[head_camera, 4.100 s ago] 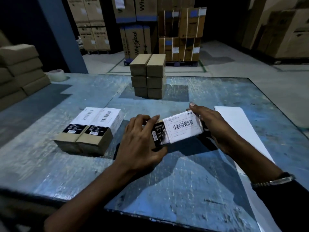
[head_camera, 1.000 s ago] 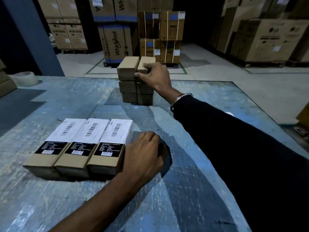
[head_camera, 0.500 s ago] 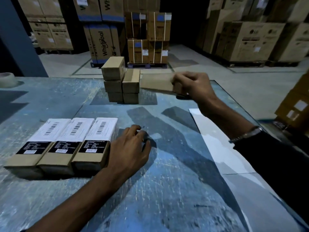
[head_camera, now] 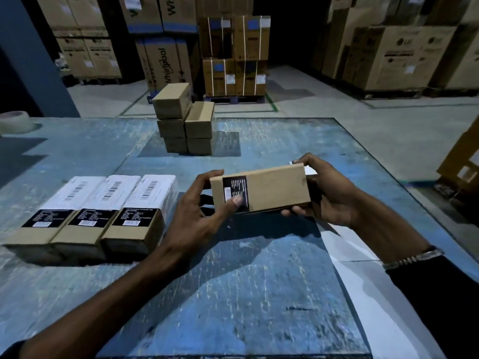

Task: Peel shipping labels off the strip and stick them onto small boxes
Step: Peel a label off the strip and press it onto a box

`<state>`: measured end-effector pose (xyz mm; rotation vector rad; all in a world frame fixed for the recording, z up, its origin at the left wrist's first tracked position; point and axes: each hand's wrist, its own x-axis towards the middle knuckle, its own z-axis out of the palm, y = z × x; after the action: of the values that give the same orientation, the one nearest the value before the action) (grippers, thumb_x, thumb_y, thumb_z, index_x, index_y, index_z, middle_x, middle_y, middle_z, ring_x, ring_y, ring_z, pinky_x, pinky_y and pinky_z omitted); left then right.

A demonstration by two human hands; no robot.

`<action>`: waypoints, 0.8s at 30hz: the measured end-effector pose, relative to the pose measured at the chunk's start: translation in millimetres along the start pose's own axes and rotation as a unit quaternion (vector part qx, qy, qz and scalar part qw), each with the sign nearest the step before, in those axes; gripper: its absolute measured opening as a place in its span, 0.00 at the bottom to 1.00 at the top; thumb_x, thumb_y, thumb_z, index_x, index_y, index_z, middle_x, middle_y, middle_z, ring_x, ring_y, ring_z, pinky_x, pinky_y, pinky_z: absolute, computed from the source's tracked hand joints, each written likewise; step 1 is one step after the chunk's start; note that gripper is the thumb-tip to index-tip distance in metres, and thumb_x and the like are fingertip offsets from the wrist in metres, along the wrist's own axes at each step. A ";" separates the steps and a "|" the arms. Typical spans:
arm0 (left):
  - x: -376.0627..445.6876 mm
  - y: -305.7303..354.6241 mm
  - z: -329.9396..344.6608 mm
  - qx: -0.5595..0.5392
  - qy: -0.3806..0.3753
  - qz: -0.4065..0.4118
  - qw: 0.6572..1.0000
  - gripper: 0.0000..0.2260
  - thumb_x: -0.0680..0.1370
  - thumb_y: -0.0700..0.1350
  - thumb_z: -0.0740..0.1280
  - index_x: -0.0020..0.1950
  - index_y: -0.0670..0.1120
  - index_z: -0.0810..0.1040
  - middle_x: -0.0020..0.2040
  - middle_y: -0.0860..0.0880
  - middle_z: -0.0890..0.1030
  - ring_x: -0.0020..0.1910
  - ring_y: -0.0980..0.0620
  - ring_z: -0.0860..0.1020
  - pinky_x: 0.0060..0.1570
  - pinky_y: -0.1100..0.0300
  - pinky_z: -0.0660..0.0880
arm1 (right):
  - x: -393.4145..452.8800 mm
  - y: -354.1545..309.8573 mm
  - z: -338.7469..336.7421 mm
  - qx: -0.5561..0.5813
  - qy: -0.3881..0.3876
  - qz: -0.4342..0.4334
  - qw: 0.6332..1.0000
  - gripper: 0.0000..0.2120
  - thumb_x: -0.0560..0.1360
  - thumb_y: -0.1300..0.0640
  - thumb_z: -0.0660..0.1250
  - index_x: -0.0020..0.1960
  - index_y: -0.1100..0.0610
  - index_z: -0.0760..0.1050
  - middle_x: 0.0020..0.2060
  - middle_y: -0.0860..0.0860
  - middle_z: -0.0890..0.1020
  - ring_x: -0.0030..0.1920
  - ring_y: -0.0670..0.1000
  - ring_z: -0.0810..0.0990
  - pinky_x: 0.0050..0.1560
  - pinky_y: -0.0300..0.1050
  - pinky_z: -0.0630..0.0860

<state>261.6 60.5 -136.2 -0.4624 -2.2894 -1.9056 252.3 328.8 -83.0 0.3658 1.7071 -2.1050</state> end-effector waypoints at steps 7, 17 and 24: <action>6.8 -2.1 -5.4 -0.088 0.004 -0.059 0.994 0.06 0.81 0.50 0.73 0.52 0.49 0.80 0.54 0.46 0.88 0.50 0.52 0.86 0.45 0.57 0.79 | -5.5 -4.7 -18.6 -0.250 -0.021 -0.063 0.966 0.35 0.74 0.30 0.71 0.71 0.53 0.80 0.63 0.58 0.86 0.62 0.58 0.85 0.49 0.52 0.86; -0.3 2.0 -7.8 0.068 -0.033 0.028 0.997 0.11 0.80 0.56 0.72 0.59 0.53 0.79 0.56 0.51 0.85 0.55 0.49 0.85 0.52 0.48 0.80 | -12.1 -0.4 -22.0 -0.495 -0.077 -0.165 0.850 0.30 0.63 0.50 0.88 0.62 0.41 0.82 0.57 0.40 0.84 0.57 0.42 0.84 0.62 0.48 0.81; -1.7 5.9 -17.6 0.392 -0.118 0.214 0.887 0.31 0.73 0.77 0.66 0.63 0.53 0.80 0.53 0.57 0.82 0.50 0.56 0.79 0.55 0.47 0.75 | -18.0 -1.8 -19.1 -0.546 -0.114 -0.146 0.817 0.30 0.61 0.48 0.90 0.58 0.43 0.81 0.54 0.41 0.85 0.52 0.40 0.85 0.51 0.40 0.79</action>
<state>263.3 44.0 -127.7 -0.9924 -2.5533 -0.6573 266.5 350.4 -77.6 -0.5011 2.5413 -0.9146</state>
